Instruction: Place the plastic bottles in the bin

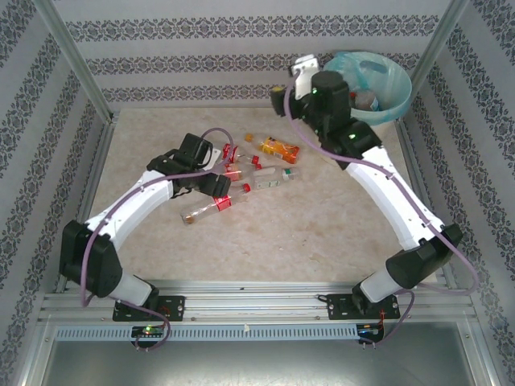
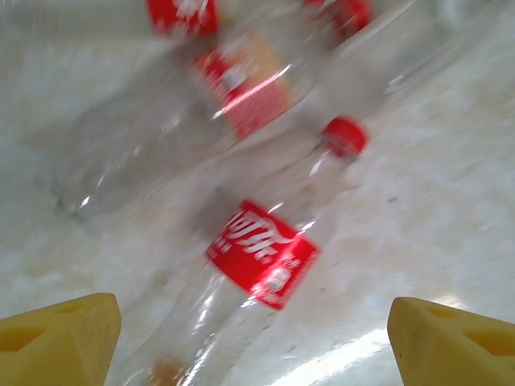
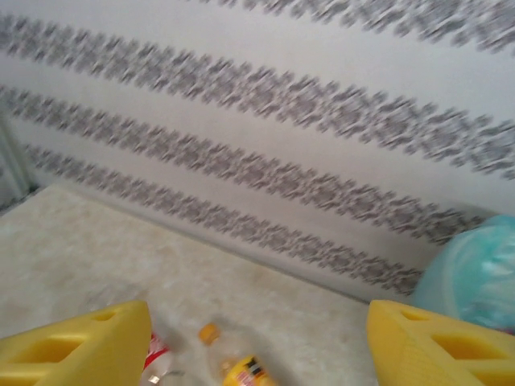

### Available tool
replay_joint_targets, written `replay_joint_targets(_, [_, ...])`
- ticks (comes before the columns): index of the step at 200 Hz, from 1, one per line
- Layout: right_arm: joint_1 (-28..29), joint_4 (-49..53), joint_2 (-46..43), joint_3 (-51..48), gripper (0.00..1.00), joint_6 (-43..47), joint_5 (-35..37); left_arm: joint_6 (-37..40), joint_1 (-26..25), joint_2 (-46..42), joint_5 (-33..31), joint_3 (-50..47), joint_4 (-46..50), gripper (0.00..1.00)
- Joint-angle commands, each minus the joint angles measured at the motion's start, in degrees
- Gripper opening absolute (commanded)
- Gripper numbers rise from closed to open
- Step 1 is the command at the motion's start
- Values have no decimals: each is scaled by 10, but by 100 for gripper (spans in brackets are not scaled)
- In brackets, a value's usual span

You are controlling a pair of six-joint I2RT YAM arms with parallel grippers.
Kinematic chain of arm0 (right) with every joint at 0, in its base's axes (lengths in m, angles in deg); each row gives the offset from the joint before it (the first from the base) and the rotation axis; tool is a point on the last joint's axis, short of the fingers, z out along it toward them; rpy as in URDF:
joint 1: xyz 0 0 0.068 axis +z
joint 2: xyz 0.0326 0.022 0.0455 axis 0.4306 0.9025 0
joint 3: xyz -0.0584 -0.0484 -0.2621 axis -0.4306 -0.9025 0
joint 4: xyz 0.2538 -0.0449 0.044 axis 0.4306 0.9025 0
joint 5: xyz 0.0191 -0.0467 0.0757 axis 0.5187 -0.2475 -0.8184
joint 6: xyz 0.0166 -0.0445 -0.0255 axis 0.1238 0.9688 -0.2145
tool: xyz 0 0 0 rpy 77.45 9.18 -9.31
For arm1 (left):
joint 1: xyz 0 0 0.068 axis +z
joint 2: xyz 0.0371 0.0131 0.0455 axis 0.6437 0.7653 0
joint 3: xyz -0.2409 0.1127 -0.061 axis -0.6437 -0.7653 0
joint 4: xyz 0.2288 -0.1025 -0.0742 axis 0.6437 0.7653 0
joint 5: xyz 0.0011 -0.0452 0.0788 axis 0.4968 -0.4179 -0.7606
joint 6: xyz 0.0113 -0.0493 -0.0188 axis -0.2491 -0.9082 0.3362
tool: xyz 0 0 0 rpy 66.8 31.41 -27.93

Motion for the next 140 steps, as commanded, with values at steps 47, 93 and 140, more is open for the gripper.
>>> replay_joint_targets(47, [31, -66, -51, -113, 72, -25, 15, 27, 19, 76, 12, -31, 63, 85])
replay_joint_targets(93, [30, -69, -57, -126, 73, -23, 16, 28, 18, 132, 5, -36, 67, 82])
replay_joint_targets(140, [29, -71, -49, -130, 74, -29, 13, 32, 17, 144, 22, -57, 47, 74])
